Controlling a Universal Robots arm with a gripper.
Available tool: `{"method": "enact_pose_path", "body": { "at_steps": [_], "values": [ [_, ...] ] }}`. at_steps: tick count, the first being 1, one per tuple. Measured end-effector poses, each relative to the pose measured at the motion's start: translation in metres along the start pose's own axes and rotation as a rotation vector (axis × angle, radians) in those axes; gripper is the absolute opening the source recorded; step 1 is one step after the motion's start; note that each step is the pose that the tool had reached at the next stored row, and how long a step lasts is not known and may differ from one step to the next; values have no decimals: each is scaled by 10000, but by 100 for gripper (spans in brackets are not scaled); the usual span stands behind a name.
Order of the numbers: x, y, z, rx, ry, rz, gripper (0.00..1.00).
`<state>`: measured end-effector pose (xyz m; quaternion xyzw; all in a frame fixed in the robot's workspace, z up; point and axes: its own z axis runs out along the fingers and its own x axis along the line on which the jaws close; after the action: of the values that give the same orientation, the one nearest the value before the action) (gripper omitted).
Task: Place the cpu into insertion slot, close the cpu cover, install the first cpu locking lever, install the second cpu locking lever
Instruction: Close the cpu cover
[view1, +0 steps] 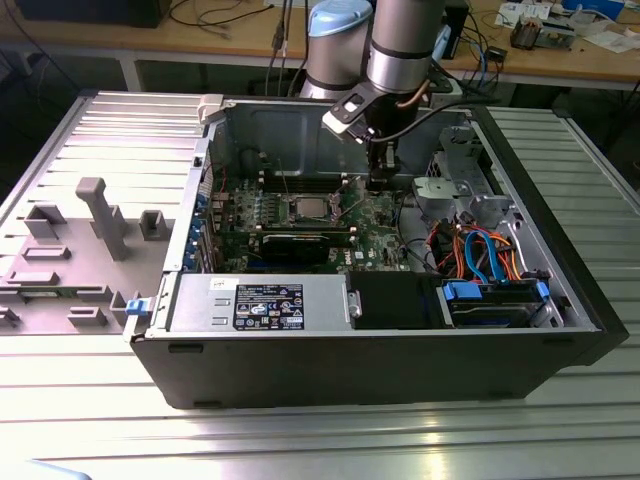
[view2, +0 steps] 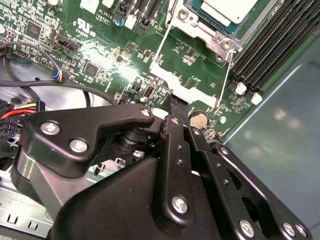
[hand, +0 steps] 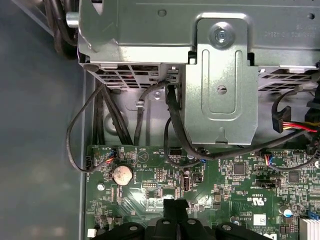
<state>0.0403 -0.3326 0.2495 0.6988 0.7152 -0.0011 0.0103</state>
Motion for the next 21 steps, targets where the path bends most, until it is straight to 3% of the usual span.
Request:
{"method": "enact_pose_path", "body": {
  "at_steps": [2, 21],
  "values": [
    [1, -33, 0, 0, 1, 0, 11],
    [2, -94, -1, 0, 0, 0, 11]
  ]
}}
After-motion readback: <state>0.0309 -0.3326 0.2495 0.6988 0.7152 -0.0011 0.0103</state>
